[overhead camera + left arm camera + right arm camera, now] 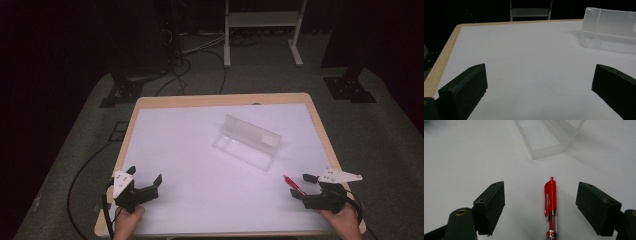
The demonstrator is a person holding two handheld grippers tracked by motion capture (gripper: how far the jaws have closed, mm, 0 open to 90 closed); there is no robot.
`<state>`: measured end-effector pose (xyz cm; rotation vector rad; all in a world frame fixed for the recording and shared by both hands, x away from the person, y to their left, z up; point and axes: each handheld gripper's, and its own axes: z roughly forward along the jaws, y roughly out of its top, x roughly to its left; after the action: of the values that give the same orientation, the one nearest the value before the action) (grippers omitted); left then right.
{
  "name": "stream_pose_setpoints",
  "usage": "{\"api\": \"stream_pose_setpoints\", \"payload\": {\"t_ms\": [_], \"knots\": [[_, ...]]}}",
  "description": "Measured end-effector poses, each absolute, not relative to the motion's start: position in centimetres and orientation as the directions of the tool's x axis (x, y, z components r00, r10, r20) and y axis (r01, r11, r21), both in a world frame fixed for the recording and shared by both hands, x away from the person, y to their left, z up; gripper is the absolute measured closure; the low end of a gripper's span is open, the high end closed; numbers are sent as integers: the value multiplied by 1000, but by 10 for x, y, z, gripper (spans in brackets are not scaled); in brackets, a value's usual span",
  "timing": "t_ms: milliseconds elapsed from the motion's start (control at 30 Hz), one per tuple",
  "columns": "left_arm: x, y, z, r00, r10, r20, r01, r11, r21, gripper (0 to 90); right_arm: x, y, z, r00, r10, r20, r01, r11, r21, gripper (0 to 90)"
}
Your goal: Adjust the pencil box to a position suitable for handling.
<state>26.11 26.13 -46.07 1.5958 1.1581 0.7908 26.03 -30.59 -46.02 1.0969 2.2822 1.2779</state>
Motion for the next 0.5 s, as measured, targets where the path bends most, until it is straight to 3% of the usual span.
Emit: {"api": "stream_pose_setpoints", "payload": {"t_ms": [500], "knots": [[259,260,-461,334,943,-18,295,-86,952,0,267,-295,-439,-699,708,95,436,317,843,230]]}}
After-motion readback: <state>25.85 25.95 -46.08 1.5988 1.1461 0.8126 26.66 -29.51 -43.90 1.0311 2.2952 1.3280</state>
